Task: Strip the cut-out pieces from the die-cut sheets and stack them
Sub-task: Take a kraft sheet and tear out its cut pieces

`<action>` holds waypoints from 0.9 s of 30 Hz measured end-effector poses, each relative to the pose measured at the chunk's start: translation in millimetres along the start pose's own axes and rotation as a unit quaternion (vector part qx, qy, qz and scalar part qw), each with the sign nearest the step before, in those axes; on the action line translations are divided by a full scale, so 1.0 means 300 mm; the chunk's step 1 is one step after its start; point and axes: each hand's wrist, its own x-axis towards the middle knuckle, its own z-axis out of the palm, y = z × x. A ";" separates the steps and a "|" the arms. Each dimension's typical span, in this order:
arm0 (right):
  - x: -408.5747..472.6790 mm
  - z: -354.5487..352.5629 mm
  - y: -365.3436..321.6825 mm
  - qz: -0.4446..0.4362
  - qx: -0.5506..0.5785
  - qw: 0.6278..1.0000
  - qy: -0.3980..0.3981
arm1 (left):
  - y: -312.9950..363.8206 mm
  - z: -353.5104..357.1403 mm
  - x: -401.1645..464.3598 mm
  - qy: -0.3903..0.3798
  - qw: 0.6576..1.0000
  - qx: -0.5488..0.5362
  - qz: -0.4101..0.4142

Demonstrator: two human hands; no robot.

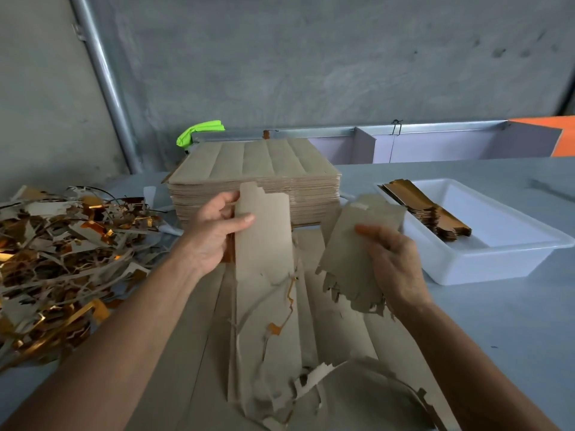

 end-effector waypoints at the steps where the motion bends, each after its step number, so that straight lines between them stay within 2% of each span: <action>1: 0.001 -0.001 -0.021 -0.014 -0.013 1.000 -0.006 | 0.009 0.023 -0.009 -0.041 0.999 -0.016 0.003; 3: -0.002 -0.003 -0.060 -0.066 -0.085 0.994 -0.015 | 0.011 0.062 -0.018 -0.097 0.994 -0.040 0.000; 6: -0.013 0.003 -0.100 -0.144 -0.169 0.975 -0.031 | -0.007 0.112 -0.022 -0.129 0.990 -0.049 -0.018; 9: -0.033 0.015 -0.117 -0.166 -0.169 0.970 -0.053 | -0.037 0.167 -0.028 -0.119 0.991 -0.045 -0.029; 12: -0.037 0.026 -0.119 -0.152 -0.154 0.975 -0.058 | -0.059 0.212 -0.034 -0.108 0.993 -0.045 -0.023; 14: -0.028 0.025 -0.106 -0.112 -0.124 0.985 -0.043 | -0.063 0.225 -0.029 -0.074 0.995 -0.066 -0.032; 19: -0.009 0.004 -0.055 0.026 0.033 0.999 0.022 | -0.085 0.177 0.015 0.131 0.969 -0.194 -0.077; 21: -0.005 -0.014 -0.034 0.064 0.075 0.993 0.066 | -0.103 0.147 0.025 0.173 0.971 -0.150 -0.067; 23: -0.002 -0.031 -0.019 0.095 0.097 0.986 0.095 | -0.127 0.117 0.027 0.181 0.981 -0.055 -0.040; 25: -0.002 -0.038 -0.007 0.101 0.111 0.983 0.104 | -0.143 0.102 0.015 0.135 0.989 0.067 -0.010; 27: -0.005 -0.034 0.001 0.097 0.120 0.983 0.095 | -0.152 0.110 -0.004 0.040 0.975 0.220 0.007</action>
